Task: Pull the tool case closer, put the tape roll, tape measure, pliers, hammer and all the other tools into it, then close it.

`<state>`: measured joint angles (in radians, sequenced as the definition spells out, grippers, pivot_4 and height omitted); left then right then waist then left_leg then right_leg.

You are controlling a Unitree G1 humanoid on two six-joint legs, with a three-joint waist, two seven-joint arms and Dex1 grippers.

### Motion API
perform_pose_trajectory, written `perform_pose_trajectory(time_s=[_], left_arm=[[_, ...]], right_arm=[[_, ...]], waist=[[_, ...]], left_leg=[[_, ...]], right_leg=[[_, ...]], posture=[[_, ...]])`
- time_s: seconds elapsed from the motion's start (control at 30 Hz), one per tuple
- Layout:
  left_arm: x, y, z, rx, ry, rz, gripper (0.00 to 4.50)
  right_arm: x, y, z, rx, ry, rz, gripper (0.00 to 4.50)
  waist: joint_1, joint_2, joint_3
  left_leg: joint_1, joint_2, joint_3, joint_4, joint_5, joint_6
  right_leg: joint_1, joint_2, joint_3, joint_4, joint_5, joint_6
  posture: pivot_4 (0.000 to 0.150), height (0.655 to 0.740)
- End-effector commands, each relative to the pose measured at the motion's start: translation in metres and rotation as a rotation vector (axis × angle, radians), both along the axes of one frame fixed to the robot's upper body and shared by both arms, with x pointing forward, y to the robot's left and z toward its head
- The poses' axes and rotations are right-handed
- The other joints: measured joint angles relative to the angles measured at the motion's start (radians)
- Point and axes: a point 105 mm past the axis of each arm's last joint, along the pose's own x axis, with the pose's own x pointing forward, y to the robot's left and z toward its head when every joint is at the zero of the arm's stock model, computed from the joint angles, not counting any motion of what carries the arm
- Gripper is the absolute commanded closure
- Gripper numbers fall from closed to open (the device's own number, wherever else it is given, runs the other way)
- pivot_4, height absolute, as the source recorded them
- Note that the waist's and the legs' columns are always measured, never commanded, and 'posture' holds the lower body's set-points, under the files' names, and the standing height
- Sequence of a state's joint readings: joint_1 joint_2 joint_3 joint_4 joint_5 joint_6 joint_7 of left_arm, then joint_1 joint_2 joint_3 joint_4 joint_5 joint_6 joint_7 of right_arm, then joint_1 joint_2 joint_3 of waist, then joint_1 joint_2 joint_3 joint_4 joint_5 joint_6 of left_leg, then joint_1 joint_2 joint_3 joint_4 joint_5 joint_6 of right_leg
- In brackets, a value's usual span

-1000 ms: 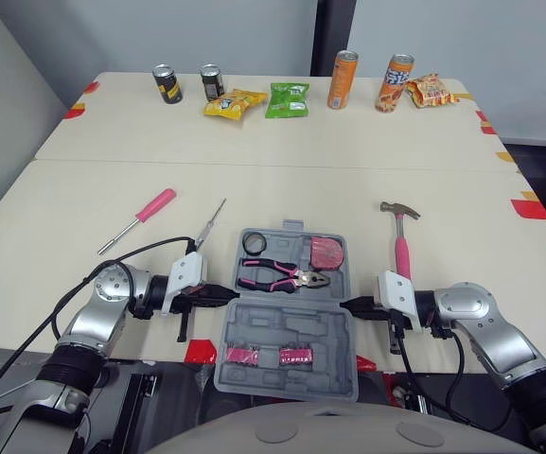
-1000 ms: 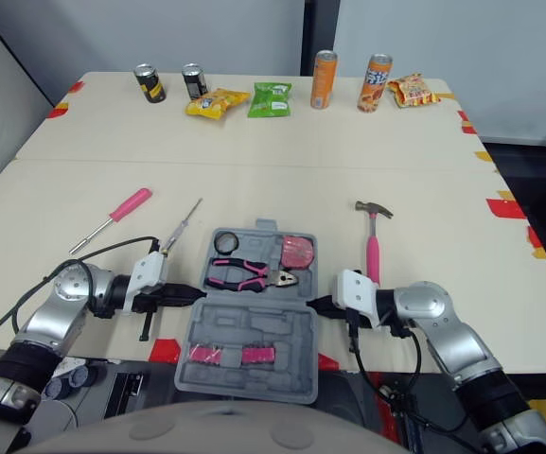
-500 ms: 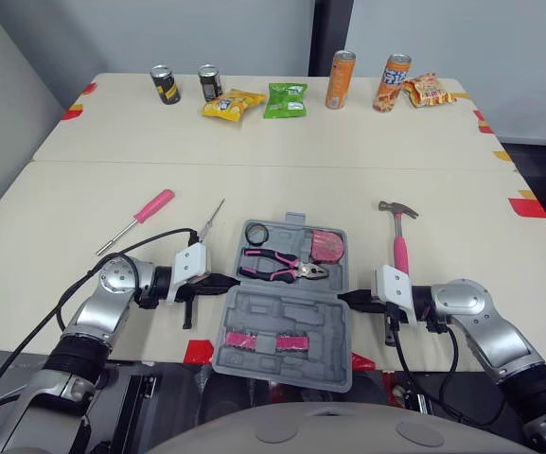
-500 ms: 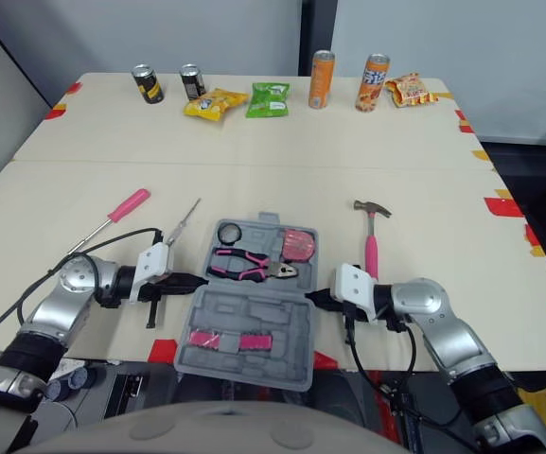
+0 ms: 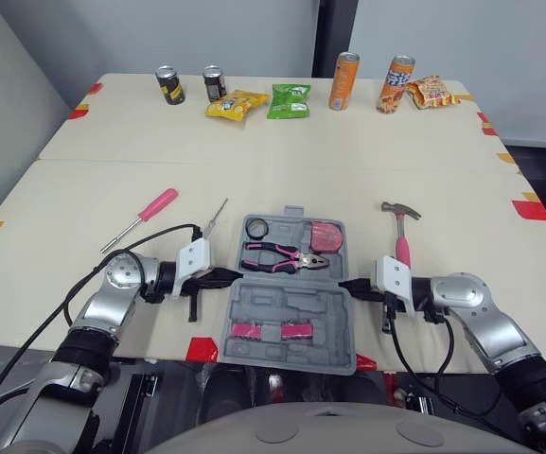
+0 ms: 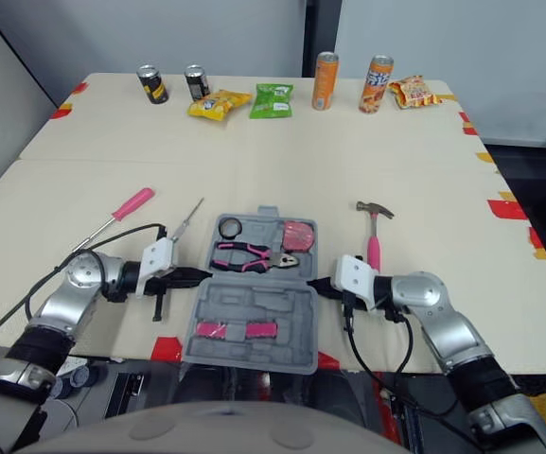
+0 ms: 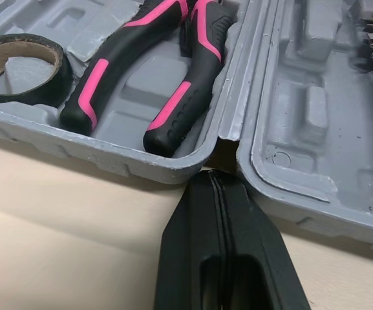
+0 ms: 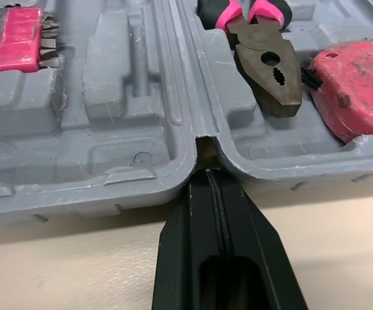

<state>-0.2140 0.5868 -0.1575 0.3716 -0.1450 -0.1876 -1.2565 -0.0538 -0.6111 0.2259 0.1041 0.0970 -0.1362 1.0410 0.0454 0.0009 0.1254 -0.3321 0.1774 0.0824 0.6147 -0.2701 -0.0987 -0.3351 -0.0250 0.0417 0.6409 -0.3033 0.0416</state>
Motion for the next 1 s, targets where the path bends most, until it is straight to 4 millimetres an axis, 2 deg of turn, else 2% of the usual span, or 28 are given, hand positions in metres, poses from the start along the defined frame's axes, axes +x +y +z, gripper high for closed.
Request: perform_pose_trajectory(time_s=[0.03, 0.63, 1.0], left_arm=[[0.014, -0.001, 0.0, 0.014, -0.035, 0.062, 4.5], [0.019, -0.005, -0.005, 0.031, -0.039, 0.064, 4.5], [0.026, -0.006, -0.004, 0.038, -0.061, 0.081, 4.5]], right_arm=[[0.007, 0.002, 0.002, 0.001, -0.033, -0.02, 4.45], [0.026, -0.003, 0.001, -0.019, -0.092, -0.095, 4.45], [0.02, -0.002, -0.002, -0.018, -0.061, -0.082, 4.45]], waist=[[0.001, 0.0, 0.0], [0.0, 0.0, 0.0], [0.004, 0.0, 0.0]], left_leg=[[0.0, 0.0, 0.0, 0.0, 0.0, 0.0], [0.0, -0.001, 0.0, 0.0, 0.001, -0.001], [0.0, 0.0, 0.0, -0.001, 0.001, -0.001]], right_leg=[[0.0, 0.0, 0.0, 0.0, 0.0, 0.0], [0.0, 0.0, 0.0, -0.001, 0.0, 0.0], [0.001, -0.001, 0.0, -0.002, 0.0, 0.001]], posture=[[0.15, 0.74], [0.15, 0.74], [0.15, 0.74]])
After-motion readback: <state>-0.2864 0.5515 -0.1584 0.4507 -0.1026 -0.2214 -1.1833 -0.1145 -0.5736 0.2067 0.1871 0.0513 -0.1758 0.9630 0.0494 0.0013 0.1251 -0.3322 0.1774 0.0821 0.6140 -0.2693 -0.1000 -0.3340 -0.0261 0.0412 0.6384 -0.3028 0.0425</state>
